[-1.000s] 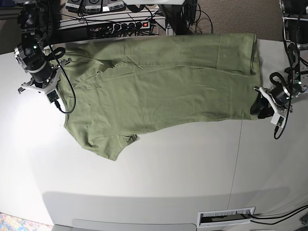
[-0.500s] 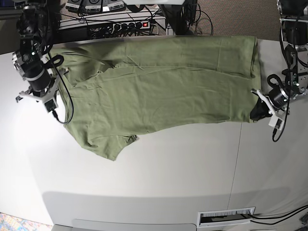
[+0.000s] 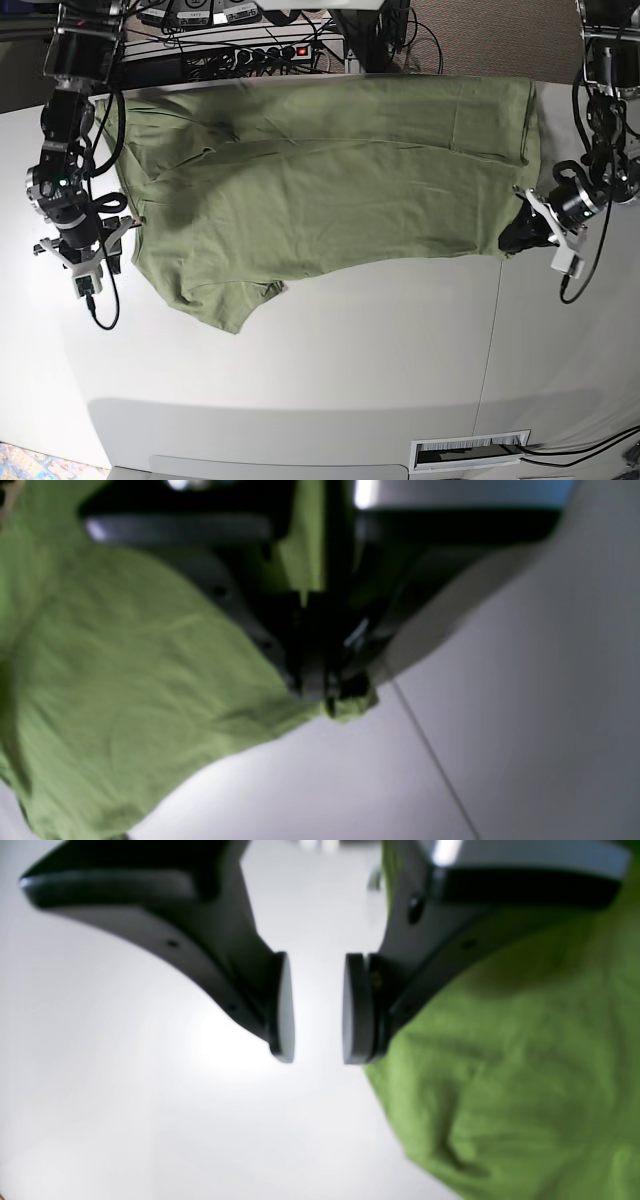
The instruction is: Fold the T-shirt properly
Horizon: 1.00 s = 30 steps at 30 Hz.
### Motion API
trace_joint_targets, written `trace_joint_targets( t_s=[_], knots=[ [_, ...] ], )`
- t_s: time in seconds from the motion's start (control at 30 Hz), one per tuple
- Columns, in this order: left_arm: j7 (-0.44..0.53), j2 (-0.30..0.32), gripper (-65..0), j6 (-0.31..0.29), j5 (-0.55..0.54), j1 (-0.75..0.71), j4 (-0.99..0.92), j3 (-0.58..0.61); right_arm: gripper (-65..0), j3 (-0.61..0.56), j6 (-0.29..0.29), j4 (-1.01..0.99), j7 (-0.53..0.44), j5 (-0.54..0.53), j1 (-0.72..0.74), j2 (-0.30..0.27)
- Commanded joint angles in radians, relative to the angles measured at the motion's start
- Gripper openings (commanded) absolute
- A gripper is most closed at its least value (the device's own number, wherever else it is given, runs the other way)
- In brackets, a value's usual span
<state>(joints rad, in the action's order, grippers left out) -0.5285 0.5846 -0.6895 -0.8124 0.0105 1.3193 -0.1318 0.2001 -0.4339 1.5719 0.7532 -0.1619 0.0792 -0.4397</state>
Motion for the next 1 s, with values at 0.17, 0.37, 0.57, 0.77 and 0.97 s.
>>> trace_joint_targets(
  t_s=[0.17,0.37,0.57,0.77,0.97],
  knots=[
    [0.019,0.031,-65.0,-0.009,-0.022,-0.078,0.142,-0.008,-47.5,-0.097,0.009,-0.163,-0.061,-0.006,0.197,-0.017],
    [0.020,0.054,-65.0,-0.009,-0.019,-0.147,0.202,-0.008,-47.5,-0.275,0.009,-0.376,-0.101,0.032,0.391,-0.017],
    [0.020,0.061,-65.0,-0.009,-0.018,-0.166,0.202,-0.008,-47.5,-0.389,0.009,-0.570,-0.137,0.058,0.498,-0.016],
    [0.020,0.061,-65.0,-0.009,-0.018,-0.166,0.202,-0.008,-47.5,-0.401,0.008,-0.663,-0.175,0.059,0.499,0.000],
    [0.020,0.061,-65.0,-0.009,-0.018,-0.166,0.202,-0.008,-47.6,-0.401,0.008,-0.737,-0.238,0.105,0.497,0.040]
  ],
)
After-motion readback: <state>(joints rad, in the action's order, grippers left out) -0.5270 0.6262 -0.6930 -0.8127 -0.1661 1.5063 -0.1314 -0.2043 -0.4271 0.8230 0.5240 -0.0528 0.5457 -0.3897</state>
